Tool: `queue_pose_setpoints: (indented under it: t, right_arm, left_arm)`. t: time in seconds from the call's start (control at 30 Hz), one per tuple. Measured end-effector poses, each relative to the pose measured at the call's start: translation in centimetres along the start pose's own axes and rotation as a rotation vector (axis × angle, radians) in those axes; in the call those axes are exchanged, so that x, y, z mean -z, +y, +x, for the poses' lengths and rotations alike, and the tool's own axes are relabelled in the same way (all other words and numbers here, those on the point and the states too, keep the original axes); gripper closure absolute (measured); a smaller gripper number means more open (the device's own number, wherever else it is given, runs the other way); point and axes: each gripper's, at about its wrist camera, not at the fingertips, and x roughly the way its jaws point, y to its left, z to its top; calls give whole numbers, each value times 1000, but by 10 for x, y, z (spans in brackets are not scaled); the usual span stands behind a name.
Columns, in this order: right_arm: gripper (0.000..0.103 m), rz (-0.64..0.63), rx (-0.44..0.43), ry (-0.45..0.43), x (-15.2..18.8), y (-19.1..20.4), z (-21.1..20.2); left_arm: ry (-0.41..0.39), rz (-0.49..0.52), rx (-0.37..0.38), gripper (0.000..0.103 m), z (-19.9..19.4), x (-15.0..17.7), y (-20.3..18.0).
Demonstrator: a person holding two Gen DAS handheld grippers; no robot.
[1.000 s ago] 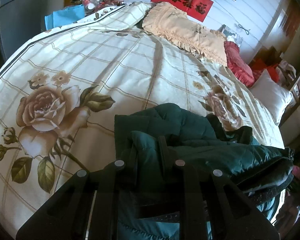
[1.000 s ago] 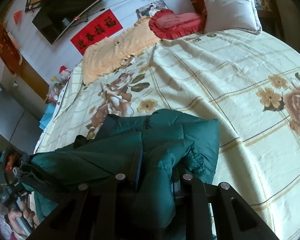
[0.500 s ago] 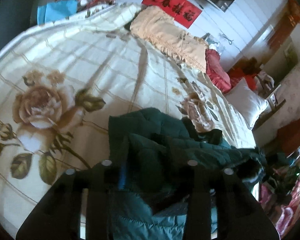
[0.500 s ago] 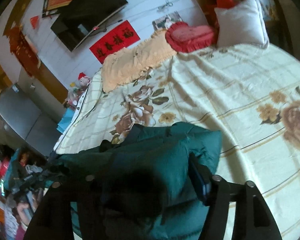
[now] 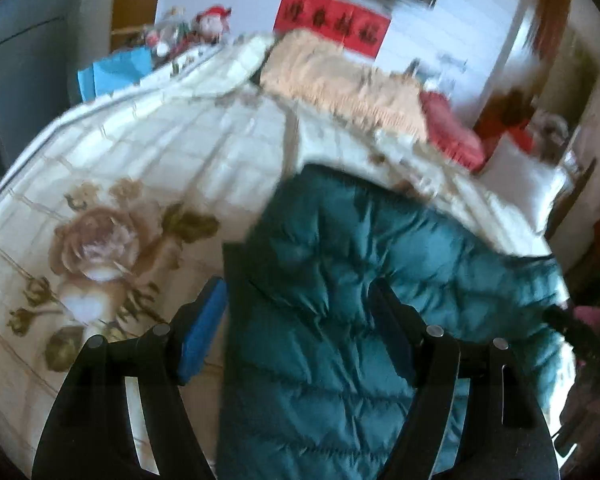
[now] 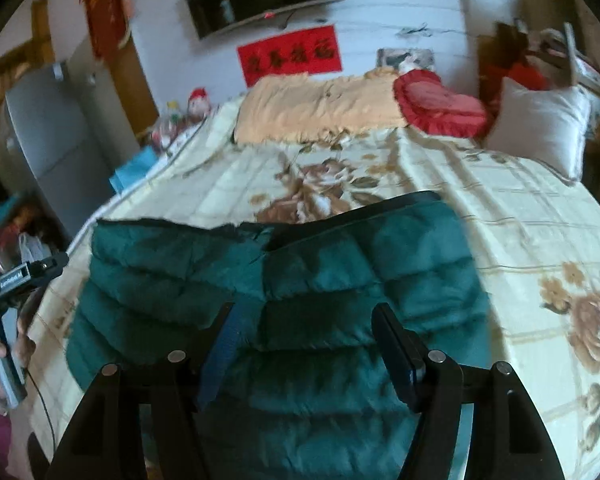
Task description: Fold large clothes
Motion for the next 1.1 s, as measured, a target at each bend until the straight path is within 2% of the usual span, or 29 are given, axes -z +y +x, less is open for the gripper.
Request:
queue_pose_setpoints:
  t: [0.1,0.23,0.3,0.4,0.57,0.7,0.83,1.0,1.1]
  right_arm:
    - [37,3,38,31,-9,2,35]
    - [37,-4,106,81,-17,-3,76]
    - [37,-5,140,140,-19,-7,100]
    - [37,9,157,172,-23,-13,119]
    - [37,1,153,170,-20,-9,106]
    - [37,37,127,91,-21,-16,65]
    - [36,15,235,30,-21,-29,37]
    - [36,58,305,92,-19,-56,53]
    - [35,89,300,137,-10,-70,73]
  left_arm:
    - [66,-5,-80,29,36,2,-8]
    - [70,15,-181,22,60,-3,-13]
    - [106,-6,-183,21,73,-7,-9]
    - [136,-57,-153,20,84,-8,2]
    - [116,-46,-147,20,71,-7,1]
    - [41,-31,-122,20,44,-12,-8]
    - [3,8,-110,20,35,-20,-23]
    - [27,43,-152,20,55,-17,-31]
    - [39,50,-169,20,67,-14,-27]
